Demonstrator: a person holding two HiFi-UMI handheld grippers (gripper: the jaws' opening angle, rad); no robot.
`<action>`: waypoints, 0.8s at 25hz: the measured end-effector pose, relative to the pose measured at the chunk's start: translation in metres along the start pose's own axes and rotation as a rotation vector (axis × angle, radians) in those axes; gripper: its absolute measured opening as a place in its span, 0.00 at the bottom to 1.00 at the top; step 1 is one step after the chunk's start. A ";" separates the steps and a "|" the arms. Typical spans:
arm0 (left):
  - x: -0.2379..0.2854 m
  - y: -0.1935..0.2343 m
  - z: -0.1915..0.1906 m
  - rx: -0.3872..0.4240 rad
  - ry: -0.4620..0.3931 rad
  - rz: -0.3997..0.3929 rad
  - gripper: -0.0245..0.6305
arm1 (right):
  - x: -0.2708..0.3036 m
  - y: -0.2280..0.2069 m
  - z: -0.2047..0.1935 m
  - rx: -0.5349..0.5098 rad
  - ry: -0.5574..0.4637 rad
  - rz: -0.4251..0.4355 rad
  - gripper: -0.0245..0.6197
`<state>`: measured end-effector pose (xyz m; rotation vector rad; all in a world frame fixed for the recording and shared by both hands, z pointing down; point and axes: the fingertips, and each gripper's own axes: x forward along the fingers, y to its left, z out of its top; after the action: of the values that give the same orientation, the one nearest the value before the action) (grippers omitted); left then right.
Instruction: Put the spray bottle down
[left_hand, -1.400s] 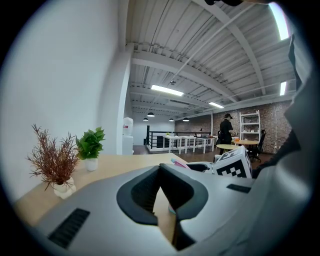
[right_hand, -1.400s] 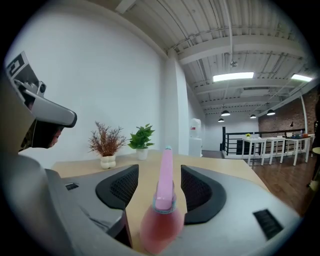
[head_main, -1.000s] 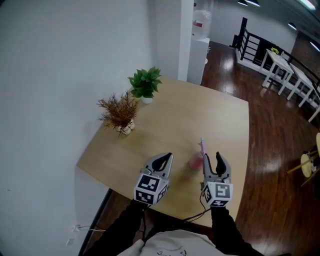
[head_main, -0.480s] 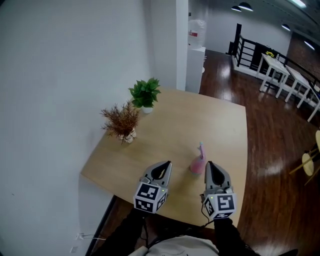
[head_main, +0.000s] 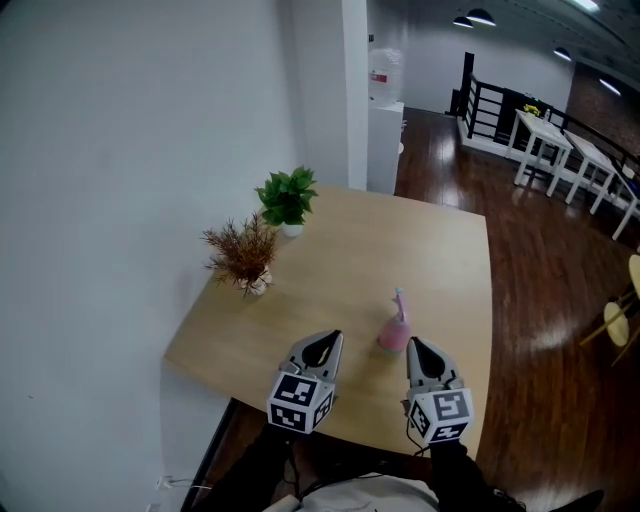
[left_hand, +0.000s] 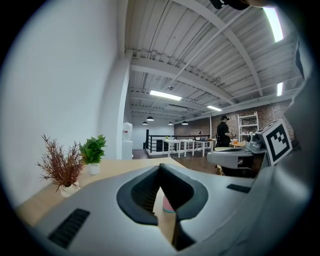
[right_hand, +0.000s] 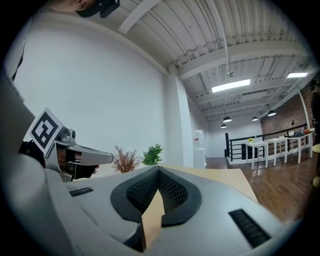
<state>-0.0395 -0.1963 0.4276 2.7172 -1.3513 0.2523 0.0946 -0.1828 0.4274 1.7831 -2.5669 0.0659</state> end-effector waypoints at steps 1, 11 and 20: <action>0.000 -0.001 0.000 0.002 0.000 -0.002 0.04 | 0.000 0.001 0.000 -0.004 -0.002 0.001 0.05; -0.004 -0.001 0.001 0.006 -0.010 0.000 0.04 | 0.004 0.012 0.006 -0.046 -0.014 0.036 0.05; -0.006 0.001 -0.002 -0.001 -0.008 0.006 0.04 | 0.005 0.013 0.004 -0.043 -0.013 0.045 0.05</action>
<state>-0.0436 -0.1917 0.4284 2.7167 -1.3611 0.2412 0.0802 -0.1832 0.4237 1.7172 -2.5961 -0.0005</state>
